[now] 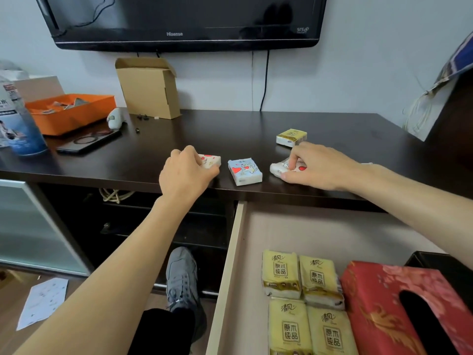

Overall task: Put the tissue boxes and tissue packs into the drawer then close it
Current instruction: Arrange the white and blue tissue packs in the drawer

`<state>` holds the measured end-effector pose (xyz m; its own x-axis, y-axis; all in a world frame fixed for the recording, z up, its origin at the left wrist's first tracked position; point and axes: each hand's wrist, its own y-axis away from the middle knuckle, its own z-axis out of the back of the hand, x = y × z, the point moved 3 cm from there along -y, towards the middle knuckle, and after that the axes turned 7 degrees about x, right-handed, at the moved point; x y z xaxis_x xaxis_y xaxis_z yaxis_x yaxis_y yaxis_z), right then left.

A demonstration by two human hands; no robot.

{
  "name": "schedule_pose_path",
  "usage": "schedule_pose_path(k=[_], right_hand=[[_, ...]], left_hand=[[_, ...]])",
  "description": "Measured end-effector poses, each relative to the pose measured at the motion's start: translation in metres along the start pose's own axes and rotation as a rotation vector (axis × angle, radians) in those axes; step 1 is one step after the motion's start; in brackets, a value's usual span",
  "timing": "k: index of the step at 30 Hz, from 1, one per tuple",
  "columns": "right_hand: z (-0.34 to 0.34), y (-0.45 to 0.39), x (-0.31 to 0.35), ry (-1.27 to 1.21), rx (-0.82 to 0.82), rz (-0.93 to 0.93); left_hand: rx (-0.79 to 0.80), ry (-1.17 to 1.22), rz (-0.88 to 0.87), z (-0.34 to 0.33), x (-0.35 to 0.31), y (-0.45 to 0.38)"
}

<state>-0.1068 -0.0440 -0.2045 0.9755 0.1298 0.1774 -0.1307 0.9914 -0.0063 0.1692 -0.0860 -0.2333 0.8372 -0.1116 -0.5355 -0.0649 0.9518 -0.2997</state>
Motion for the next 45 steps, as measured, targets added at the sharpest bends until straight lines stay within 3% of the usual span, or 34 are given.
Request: schedule_pose_path(k=[2,5,10,16,19,22,26,34,38,45], right_hand=[[0.004,0.007,0.000,0.095,-0.005,-0.010],[0.005,0.017,-0.002,0.246,0.001,-0.020],[0.003,0.032,-0.003,0.358,-0.021,-0.002],[0.006,0.043,-0.015,0.308,-0.115,0.019],[0.009,0.042,-0.028,0.234,-0.019,0.040],[0.014,0.040,-0.036,0.093,0.154,0.132],[0.018,0.038,-0.041,-0.033,0.150,0.152],[0.017,0.073,-0.034,0.114,-0.024,0.209],[0.017,0.113,-0.028,0.010,-0.099,0.217],[-0.023,0.190,0.008,-0.141,0.042,0.184]], left_hand=[[0.004,0.104,-0.016,0.001,-0.004,0.000],[-0.005,0.189,-0.177,0.004,-0.023,0.011],[0.041,0.174,-0.378,0.003,-0.060,0.033],[0.317,0.321,-0.481,-0.010,-0.082,0.052],[0.431,0.244,-0.563,-0.021,-0.092,0.061],[0.417,0.006,-0.648,-0.030,-0.100,0.066],[0.444,-0.057,-0.685,-0.033,-0.104,0.068],[0.502,0.108,-0.668,-0.020,-0.101,0.080],[0.626,0.178,-0.631,-0.006,-0.080,0.107],[0.839,0.253,-0.602,0.008,-0.049,0.171]])
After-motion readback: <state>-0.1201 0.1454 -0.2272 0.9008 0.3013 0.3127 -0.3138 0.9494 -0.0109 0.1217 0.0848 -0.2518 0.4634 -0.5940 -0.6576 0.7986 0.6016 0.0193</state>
